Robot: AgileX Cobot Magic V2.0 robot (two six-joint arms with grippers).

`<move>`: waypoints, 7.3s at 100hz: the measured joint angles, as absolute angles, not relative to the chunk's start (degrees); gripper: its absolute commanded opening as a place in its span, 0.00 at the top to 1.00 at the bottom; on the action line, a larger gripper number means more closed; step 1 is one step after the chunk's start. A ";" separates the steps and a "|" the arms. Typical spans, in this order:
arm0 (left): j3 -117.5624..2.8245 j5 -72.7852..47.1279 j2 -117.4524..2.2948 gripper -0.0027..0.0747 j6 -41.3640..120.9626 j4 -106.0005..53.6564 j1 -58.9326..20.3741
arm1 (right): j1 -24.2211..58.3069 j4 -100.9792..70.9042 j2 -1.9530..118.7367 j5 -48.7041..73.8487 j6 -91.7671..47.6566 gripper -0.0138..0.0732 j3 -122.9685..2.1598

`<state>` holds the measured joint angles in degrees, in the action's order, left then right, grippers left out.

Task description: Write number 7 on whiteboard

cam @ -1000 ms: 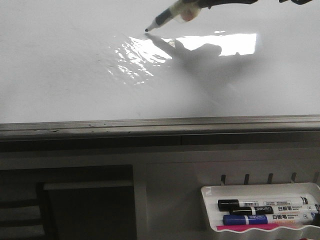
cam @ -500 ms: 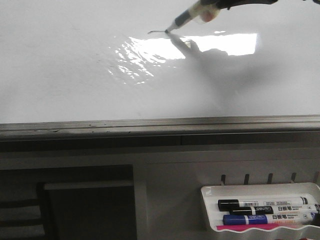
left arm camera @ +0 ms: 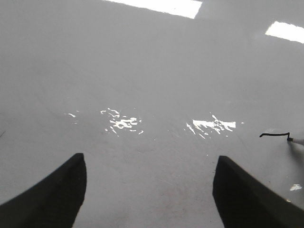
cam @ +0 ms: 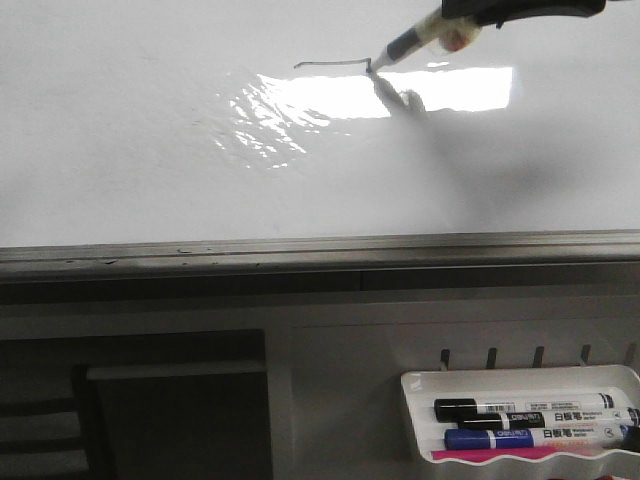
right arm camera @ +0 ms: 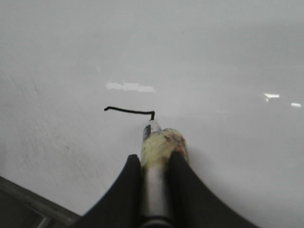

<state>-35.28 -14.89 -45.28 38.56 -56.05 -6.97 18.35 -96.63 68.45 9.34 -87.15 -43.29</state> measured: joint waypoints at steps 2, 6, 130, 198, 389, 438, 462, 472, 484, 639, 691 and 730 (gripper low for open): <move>-35.28 -14.89 -45.28 0.30 38.56 -56.05 -6.97 | 18.35 -96.63 68.41 9.56 -86.99 0.91 -42.86; -35.28 -14.89 -45.28 0.30 38.56 -56.05 -6.97 | 18.35 -96.63 68.41 10.28 -86.71 0.91 -41.90; -43.96 -17.65 -65.46 0.30 69.82 -58.66 -45.16 | 18.11 -52.96 63.82 52.91 -42.67 0.91 -54.99; -46.78 -17.05 -71.43 0.74 70.70 -53.54 -46.23 | 18.11 -50.74 64.66 54.85 -41.32 0.91 -56.75; -45.90 12.95 -80.94 0.97 53.66 -78.52 -37.21 | 1.65 -41.77 48.89 56.86 -40.74 0.31 -49.58; -46.26 11.44 -79.81 0.28 54.76 -78.42 -37.21 | 1.65 -41.77 48.80 57.60 -40.74 0.31 -49.58; -42.80 12.80 -72.38 0.28 66.49 -78.42 -37.21 | 1.65 -44.51 46.15 55.17 -40.74 0.32 -49.58; -41.33 12.84 -67.40 0.28 68.93 -78.42 -37.21 | 1.65 -47.29 44.67 50.50 -40.70 0.35 -49.58; -40.42 11.19 -60.65 0.33 69.76 -78.42 -37.21 | 1.65 -50.87 43.71 43.90 -40.60 0.53 -49.58; -11.40 5.97 -4.83 0.99 70.23 -75.85 -37.21 | 1.65 -58.69 -0.68 24.14 -51.72 0.91 -11.10; -11.40 5.97 -4.83 0.99 70.23 -75.98 -37.21 | 1.65 -58.78 -0.68 24.14 -51.99 0.91 -11.10; -8.89 5.99 -9.55 0.99 31.21 -26.81 -26.02 | 1.65 -58.90 -0.68 24.14 -51.99 0.91 -11.10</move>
<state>-8.89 5.99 -9.55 31.21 -26.81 -26.02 1.65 -58.90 -0.68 24.14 -51.99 -11.10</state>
